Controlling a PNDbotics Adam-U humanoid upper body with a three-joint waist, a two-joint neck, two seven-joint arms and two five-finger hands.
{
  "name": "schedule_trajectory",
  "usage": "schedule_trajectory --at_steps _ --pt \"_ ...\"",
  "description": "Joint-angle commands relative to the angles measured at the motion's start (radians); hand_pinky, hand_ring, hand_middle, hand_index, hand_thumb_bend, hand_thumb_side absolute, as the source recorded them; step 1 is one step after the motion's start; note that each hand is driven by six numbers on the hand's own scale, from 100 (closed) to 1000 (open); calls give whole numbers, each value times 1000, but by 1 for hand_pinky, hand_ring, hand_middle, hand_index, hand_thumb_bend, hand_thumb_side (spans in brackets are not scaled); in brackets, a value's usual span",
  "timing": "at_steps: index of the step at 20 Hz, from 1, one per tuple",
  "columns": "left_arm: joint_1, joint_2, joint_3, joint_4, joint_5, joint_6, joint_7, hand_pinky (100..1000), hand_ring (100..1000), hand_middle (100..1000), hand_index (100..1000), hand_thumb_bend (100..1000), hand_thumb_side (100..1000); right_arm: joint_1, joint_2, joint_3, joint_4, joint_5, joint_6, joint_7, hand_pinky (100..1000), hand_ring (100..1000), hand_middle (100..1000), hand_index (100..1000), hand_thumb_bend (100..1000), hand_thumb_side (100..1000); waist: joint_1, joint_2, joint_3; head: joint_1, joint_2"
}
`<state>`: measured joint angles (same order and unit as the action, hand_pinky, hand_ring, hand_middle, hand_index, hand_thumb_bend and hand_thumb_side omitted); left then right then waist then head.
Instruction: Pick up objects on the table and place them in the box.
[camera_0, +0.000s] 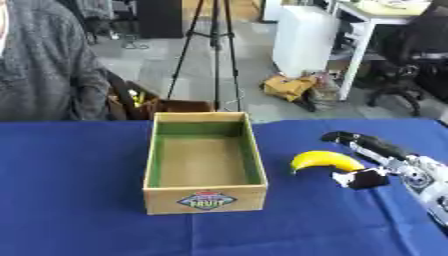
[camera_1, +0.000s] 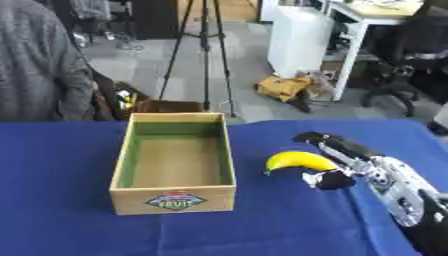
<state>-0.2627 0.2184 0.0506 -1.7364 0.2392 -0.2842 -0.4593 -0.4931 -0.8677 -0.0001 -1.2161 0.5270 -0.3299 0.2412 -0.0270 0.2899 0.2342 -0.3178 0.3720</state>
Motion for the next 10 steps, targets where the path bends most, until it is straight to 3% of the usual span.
schedule_trajectory --at_steps 1,4,10 --pt "-9 15 -2 -20 6 -1 -4 721 506 507 723 257 948 -10 -49 -15 -3 6 -1 -6 913 1000 954 977 100 410 0 -15 1 -2 -13" --pt "-8 15 -3 -20 6 -3 -6 722 506 507 726 256 958 -6 -50 -20 3 3 2 -10 941 1000 956 968 100 429 4 -10 6 8 -7" --pt "-12 11 -7 -19 5 -16 -21 722 505 507 726 257 962 1 -61 -43 29 -22 11 -33 916 1000 932 962 100 434 8 12 32 16 -6"
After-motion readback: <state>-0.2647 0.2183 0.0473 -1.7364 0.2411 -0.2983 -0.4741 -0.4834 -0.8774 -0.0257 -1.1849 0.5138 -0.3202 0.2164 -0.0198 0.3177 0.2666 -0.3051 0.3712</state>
